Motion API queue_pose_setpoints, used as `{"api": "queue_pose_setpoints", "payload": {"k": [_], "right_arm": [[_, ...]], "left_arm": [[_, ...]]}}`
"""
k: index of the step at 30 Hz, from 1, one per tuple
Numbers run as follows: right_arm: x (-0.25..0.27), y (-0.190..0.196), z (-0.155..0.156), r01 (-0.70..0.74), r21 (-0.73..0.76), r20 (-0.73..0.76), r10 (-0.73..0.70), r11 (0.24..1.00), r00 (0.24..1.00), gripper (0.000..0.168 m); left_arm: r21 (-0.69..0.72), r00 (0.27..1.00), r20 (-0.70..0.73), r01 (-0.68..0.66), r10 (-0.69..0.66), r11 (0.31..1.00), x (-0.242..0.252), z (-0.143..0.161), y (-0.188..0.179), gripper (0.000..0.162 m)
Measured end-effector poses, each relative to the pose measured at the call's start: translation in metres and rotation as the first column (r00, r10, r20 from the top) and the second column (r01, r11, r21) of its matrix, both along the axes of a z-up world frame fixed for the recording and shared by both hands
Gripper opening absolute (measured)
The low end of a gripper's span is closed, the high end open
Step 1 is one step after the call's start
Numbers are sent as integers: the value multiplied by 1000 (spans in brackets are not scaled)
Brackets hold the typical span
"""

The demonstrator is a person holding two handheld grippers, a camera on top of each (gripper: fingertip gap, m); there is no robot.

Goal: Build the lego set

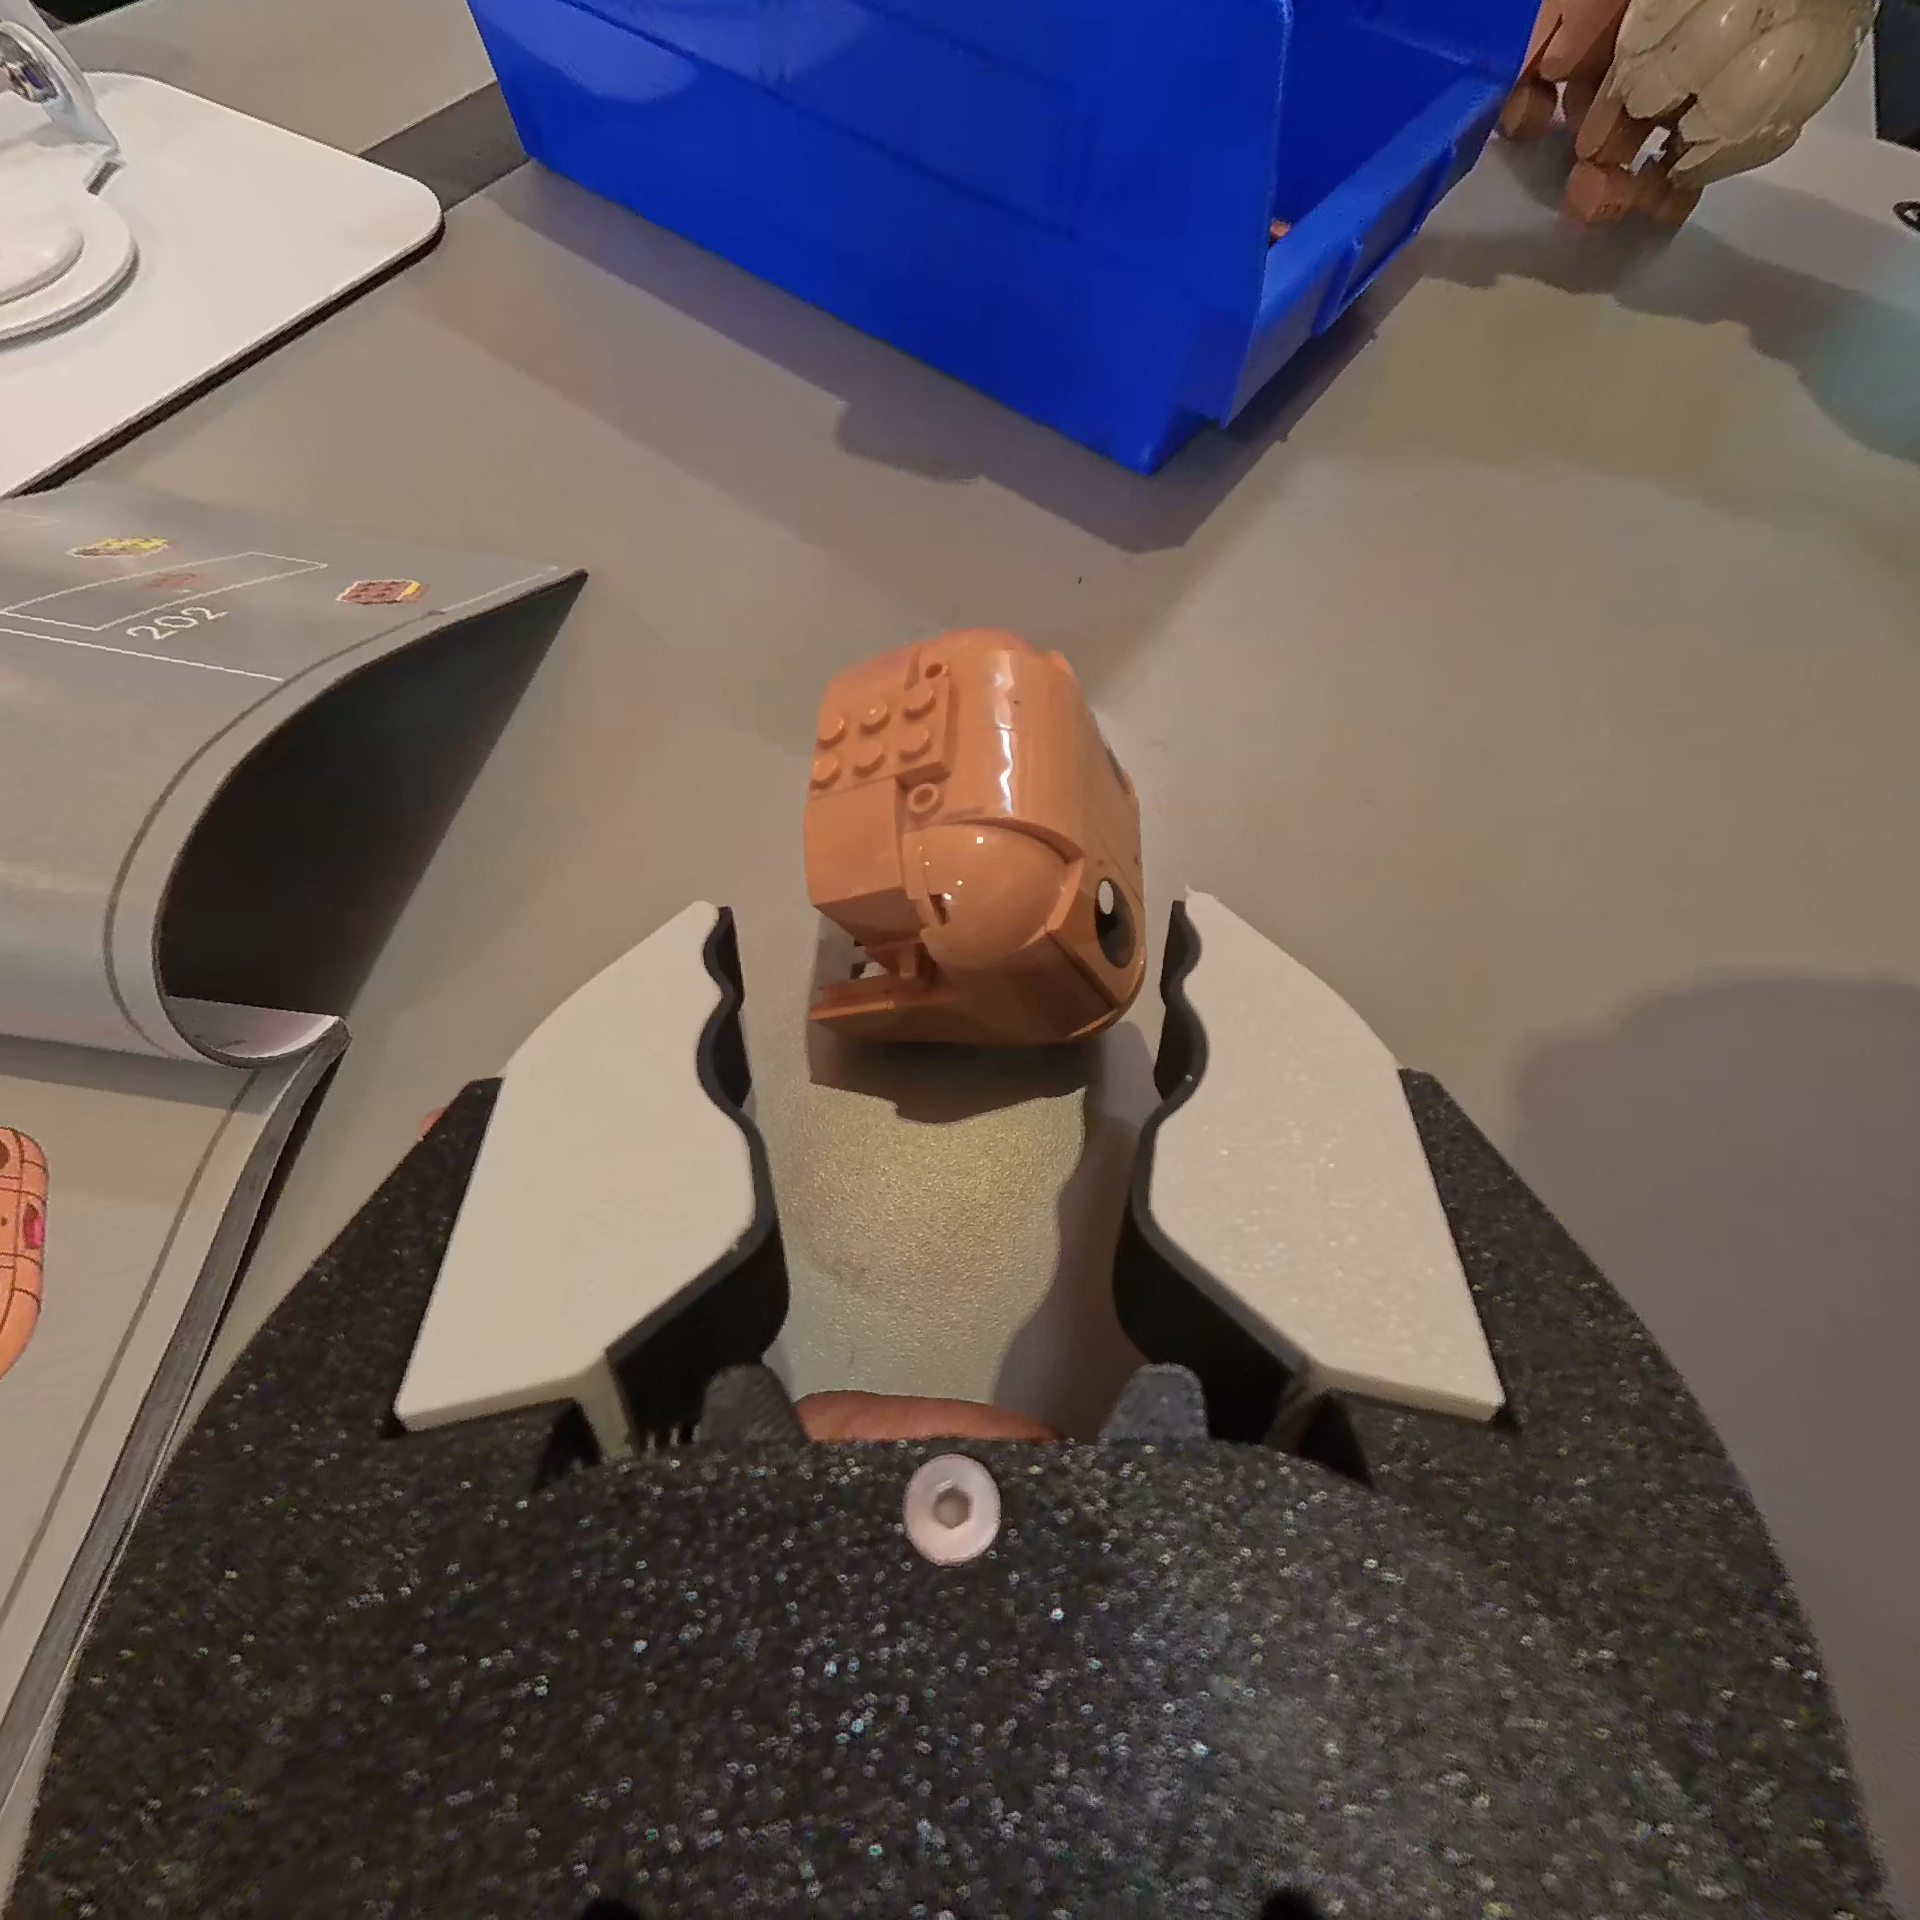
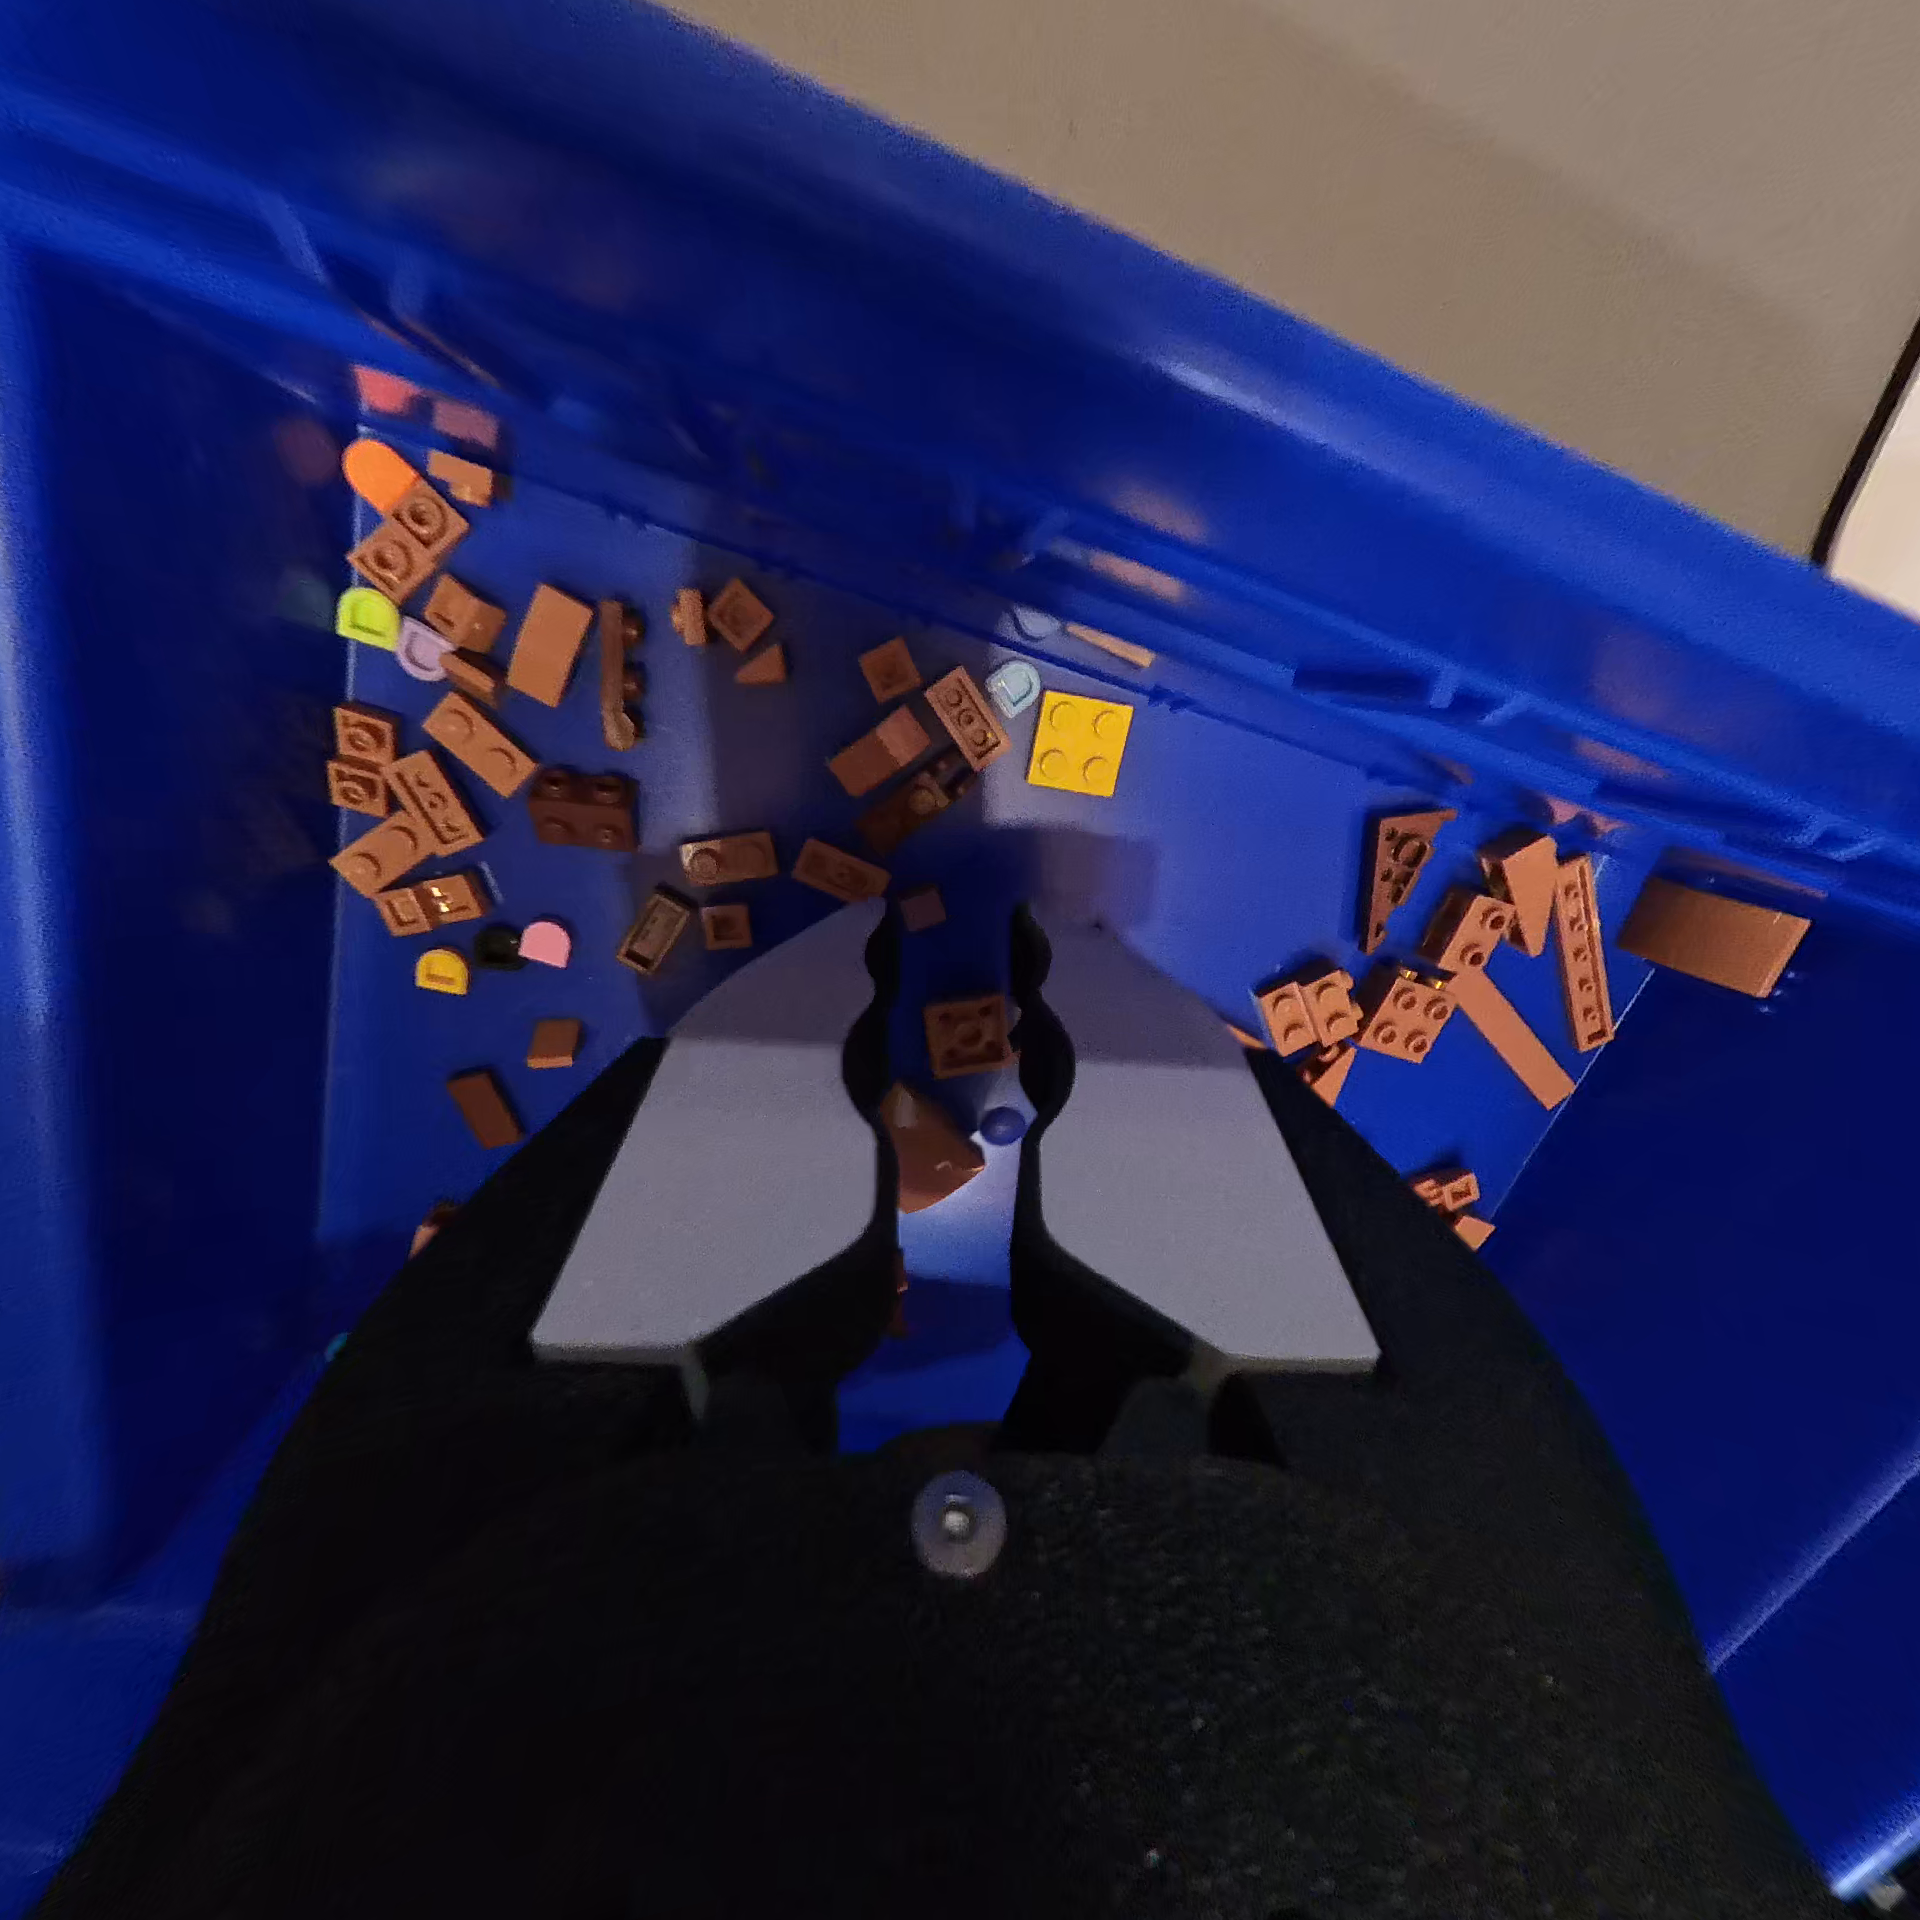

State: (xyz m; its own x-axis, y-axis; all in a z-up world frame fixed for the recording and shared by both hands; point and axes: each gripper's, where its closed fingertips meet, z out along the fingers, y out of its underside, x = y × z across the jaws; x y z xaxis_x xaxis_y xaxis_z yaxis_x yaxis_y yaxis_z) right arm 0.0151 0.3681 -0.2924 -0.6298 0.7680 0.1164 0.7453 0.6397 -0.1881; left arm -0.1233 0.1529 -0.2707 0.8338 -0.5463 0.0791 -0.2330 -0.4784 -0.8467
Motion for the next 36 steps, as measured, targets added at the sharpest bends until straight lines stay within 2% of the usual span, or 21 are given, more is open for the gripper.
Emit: {"api": "queue_pose_setpoints", "payload": {"k": [6, 11, 17, 20, 22, 24, 29, 33, 36], "right_arm": [[1, -5, -3, -19, -63, 20, 20, 998, 1000, 13], [5, -6, -6, 6, -43, 48, -4, 999, 999, 8], [4, -13, 27, 84, -81, -79, -91, 993, 993, 8], [6, -39, 57, 161, -164, -169, -189, 973, 967, 8], [10, -74, 73, 204, -257, -211, -261, 945, 942, 8], [18, -107, 77, 230, -282, -240, -301, 931, 923, 8], [32, -175, 42, 303, -304, -257, -384, 903, 887, 8], [38, -196, -5, 338, -289, -217, -405, 896, 888, 8], [37, -199, -9, 353, -325, -218, -432, 877, 875, 9]], "left_arm": [[-2, 1000, 1, 0, 0, 1000, 0, 0, 0, 78], [-1, 1000, 5, -4, 4, 1000, -1, 0, 0, 78], [0, 1000, 5, -12, 12, 1000, -2, 0, 1, 78], [-1, 1000, 4, -22, 22, 1000, -3, 0, 1, 78], [-6, 1000, 2, -30, 30, 1000, -4, 0, 1, 78], [-8, 999, -2, -35, 35, 999, -4, -1, 1, 78], [-9, 999, -9, -41, 41, 999, -4, -1, 2, 78], [-9, 999, -8, -44, 44, 999, -4, -1, 2, 78], [-11, 999, -5, -46, 46, 999, -5, -1, 2, 78]]}}
